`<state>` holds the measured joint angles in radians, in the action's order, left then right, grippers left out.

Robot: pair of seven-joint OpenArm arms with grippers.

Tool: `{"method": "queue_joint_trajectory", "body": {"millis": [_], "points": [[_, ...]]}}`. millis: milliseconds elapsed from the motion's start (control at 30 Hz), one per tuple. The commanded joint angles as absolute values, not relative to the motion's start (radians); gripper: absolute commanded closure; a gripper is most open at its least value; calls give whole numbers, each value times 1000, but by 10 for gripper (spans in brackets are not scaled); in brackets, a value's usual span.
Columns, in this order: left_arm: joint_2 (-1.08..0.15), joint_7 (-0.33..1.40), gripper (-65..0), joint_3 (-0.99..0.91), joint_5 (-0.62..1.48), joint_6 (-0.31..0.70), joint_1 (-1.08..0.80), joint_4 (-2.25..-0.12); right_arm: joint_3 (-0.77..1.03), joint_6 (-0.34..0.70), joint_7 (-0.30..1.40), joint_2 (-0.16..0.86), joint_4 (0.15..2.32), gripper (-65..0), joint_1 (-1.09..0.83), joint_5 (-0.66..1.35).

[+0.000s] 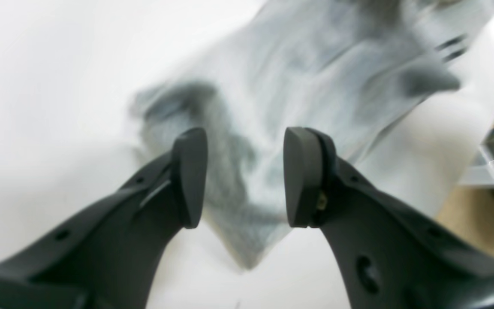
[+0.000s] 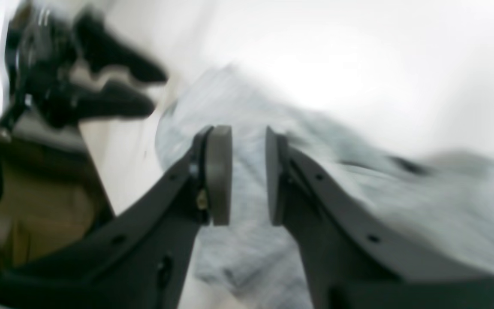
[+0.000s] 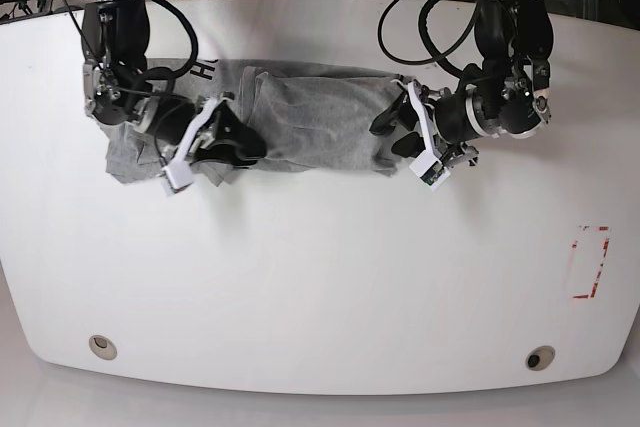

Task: Fold the T-shirt properly
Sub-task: 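Pull the right gripper's end outward to straighten the folded shirt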

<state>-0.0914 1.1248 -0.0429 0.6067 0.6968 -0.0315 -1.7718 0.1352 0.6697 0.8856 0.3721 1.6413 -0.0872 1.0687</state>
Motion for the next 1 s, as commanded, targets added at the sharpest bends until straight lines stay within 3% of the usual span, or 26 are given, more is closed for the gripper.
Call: {"method": "queue_joint_trajectory", "body": {"millis": [0,33,200,300,500,700,967], "points": [[-93,1101,-261,-44,622,698,-4,-1784,225,670,869,401,1655,-163,-94,1101],[-93,1101,-261,-42,615,698,-1,-1778,249,664,875,406,1653,-184,-97,1102],[-67,1099,-261,-41,579,698,25,-1687,418,607,935,410,1584,-430,-99,1107],[-65,1099,-261,-41,559,698,33,-1633,541,604,972,410,1497,-525,-76,1101],[-65,1086,-261,-41,558,698,41,-1572,673,604,1010,475,1282,-547,-16,1099],[-67,1072,-261,-41,556,698,41,-1563,676,604,964,587,1118,-547,-13,1099],[-73,1072,-261,-42,556,698,38,-1566,676,615,918,622,983,-547,-21,1007]]}}
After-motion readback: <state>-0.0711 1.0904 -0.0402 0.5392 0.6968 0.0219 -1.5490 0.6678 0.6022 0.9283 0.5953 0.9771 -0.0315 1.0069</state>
